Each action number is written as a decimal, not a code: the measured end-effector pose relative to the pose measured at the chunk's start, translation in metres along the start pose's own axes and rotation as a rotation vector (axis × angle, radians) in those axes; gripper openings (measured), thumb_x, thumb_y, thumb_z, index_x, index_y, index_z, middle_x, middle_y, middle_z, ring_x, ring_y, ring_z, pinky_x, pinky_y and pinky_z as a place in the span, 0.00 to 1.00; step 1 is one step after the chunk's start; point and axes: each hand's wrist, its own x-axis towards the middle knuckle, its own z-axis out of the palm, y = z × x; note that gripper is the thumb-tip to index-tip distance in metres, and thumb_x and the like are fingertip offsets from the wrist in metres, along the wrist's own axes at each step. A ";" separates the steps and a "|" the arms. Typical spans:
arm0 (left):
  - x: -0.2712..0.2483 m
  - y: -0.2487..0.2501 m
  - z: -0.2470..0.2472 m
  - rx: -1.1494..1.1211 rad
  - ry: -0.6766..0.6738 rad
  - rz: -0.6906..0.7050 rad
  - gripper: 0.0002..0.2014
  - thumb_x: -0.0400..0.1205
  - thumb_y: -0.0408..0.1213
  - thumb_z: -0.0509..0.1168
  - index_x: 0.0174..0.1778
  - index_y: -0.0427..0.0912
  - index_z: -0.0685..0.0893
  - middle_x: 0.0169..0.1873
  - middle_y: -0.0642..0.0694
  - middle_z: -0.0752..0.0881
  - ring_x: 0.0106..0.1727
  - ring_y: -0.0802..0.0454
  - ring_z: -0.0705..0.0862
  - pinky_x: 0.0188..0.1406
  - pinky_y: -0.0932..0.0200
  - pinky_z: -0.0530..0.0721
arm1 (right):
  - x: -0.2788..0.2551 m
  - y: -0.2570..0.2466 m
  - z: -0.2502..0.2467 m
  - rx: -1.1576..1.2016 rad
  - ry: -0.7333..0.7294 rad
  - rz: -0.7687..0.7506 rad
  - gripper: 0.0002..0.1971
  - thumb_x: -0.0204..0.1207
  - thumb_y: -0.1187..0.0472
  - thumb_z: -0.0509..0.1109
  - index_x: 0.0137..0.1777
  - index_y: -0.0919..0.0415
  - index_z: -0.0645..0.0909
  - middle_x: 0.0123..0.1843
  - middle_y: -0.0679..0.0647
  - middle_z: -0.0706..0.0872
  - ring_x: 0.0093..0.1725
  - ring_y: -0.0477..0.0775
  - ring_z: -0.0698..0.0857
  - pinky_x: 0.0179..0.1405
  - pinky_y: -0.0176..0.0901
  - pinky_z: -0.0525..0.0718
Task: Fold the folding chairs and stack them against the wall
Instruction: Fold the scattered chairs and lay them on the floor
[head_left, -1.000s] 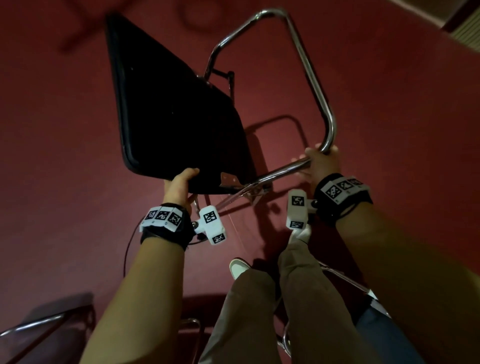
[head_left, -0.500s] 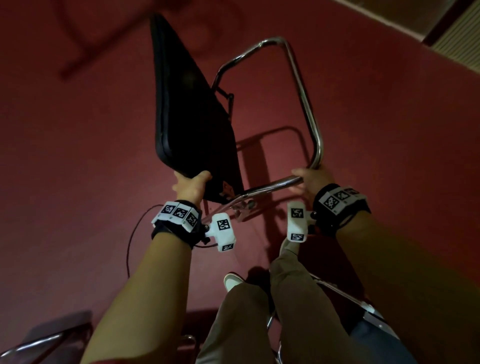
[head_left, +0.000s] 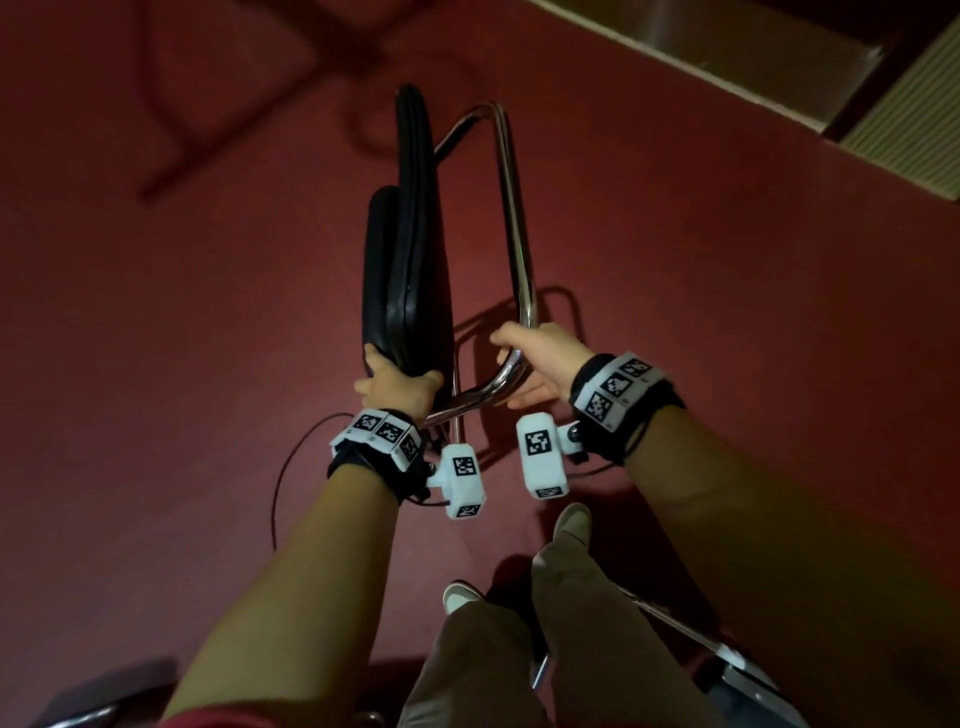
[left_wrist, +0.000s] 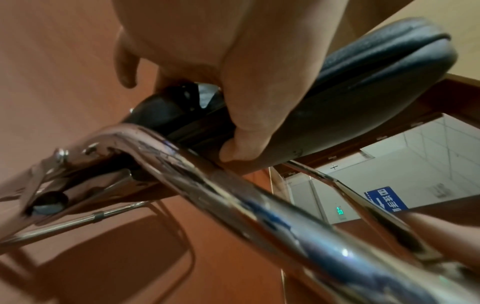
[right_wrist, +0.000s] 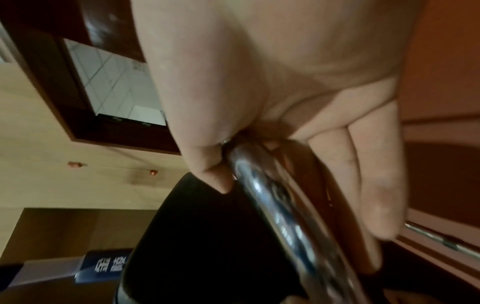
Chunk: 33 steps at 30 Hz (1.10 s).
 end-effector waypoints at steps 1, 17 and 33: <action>0.003 0.000 -0.003 0.004 -0.003 -0.002 0.52 0.76 0.47 0.74 0.88 0.51 0.46 0.73 0.32 0.65 0.68 0.28 0.76 0.73 0.40 0.76 | 0.001 -0.006 -0.001 0.000 -0.033 0.012 0.13 0.77 0.53 0.72 0.51 0.62 0.78 0.39 0.61 0.86 0.36 0.66 0.91 0.42 0.59 0.91; 0.021 -0.010 -0.053 -0.087 -0.207 -0.081 0.60 0.46 0.46 0.78 0.77 0.45 0.59 0.65 0.37 0.79 0.60 0.38 0.84 0.59 0.41 0.88 | 0.025 -0.051 0.031 0.221 0.011 -0.070 0.20 0.87 0.51 0.63 0.73 0.57 0.64 0.66 0.68 0.80 0.61 0.66 0.85 0.50 0.74 0.87; -0.002 0.040 -0.037 -0.281 -0.360 -0.042 0.44 0.68 0.37 0.64 0.84 0.52 0.61 0.61 0.40 0.84 0.51 0.45 0.83 0.47 0.53 0.81 | 0.047 -0.071 0.010 0.201 0.127 -0.163 0.52 0.44 0.38 0.90 0.69 0.55 0.76 0.61 0.56 0.89 0.59 0.59 0.89 0.57 0.61 0.88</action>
